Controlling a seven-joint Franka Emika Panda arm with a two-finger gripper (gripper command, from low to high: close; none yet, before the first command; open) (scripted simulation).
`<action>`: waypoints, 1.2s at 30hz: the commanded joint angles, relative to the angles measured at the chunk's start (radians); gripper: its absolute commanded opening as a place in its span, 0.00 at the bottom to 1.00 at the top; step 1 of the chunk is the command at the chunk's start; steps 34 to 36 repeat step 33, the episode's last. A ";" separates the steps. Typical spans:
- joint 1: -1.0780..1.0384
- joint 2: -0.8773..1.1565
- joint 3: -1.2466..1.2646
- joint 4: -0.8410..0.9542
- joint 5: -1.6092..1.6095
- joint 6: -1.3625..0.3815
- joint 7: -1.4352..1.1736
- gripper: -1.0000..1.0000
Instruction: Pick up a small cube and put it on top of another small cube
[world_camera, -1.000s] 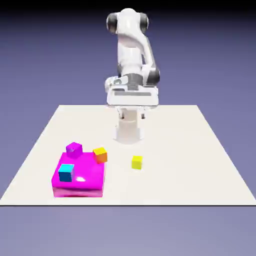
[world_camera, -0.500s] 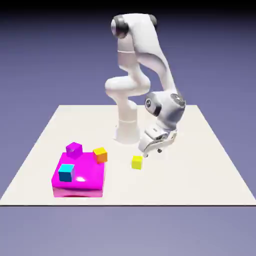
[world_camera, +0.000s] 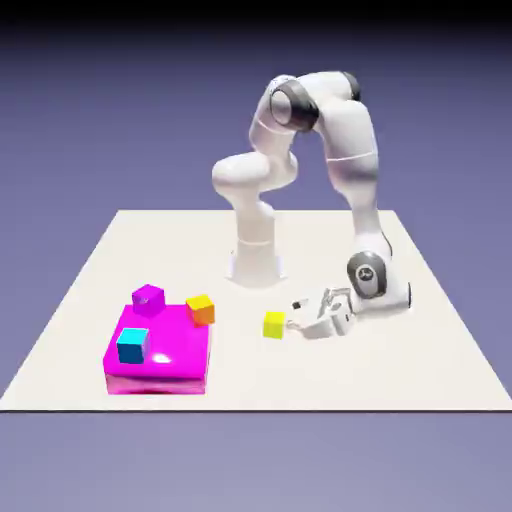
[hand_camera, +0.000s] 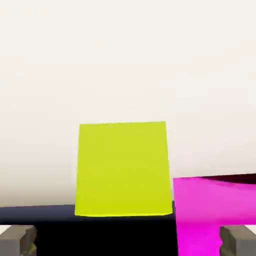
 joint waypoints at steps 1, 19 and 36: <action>-0.014 0.021 -0.019 -0.025 -0.031 0.043 0.019 0.50; -0.173 -0.039 -0.408 0.261 -0.235 0.075 -0.456 0.00; -0.237 -0.054 -0.559 0.357 -0.321 0.103 -0.624 1.00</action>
